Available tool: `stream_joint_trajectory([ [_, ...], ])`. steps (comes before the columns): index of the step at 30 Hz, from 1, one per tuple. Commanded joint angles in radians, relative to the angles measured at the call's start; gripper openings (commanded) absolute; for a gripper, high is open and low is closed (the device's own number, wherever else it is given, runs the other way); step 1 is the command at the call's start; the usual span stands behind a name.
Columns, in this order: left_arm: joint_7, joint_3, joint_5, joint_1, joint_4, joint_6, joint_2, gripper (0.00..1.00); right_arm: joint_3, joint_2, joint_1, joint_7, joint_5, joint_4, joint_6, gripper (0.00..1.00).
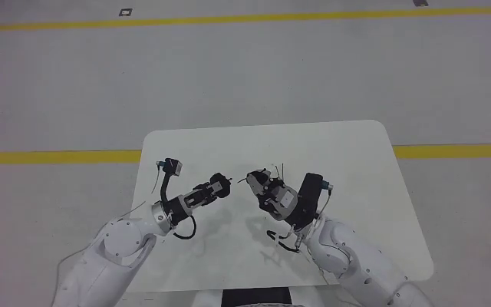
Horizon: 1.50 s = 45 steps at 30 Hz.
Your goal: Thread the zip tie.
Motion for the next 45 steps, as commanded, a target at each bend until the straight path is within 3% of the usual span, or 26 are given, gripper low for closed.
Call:
stream_joint_trajectory([
  [1,0.0,0.0,0.0,0.0,0.0,0.0,0.0,0.0,0.001,0.0,-0.001,0.0,0.0,-0.001,0.0,0.0],
  [14,0.0,0.0,0.0,0.0,0.0,0.0,0.0,0.0,0.002,0.0,-0.002,-0.001,0.003,-0.001,0.004,0.0],
  [20,0.0,0.0,0.0,0.0,0.0,0.0,0.0,0.0,-0.013,-0.024,-0.011,-0.077,0.04,0.01,0.109,0.0],
  [30,0.0,0.0,0.0,0.0,0.0,0.0,0.0,0.0,-0.071,-0.067,0.01,-0.107,0.079,0.066,0.189,0.0],
  [39,0.0,0.0,0.0,0.0,0.0,0.0,0.0,0.0,-0.11,-0.099,0.015,-0.107,0.104,0.102,0.223,0.0],
  [45,0.0,0.0,0.0,0.0,0.0,0.0,0.0,0.0,-0.11,-0.099,0.015,-0.107,0.104,0.102,0.223,0.0],
])
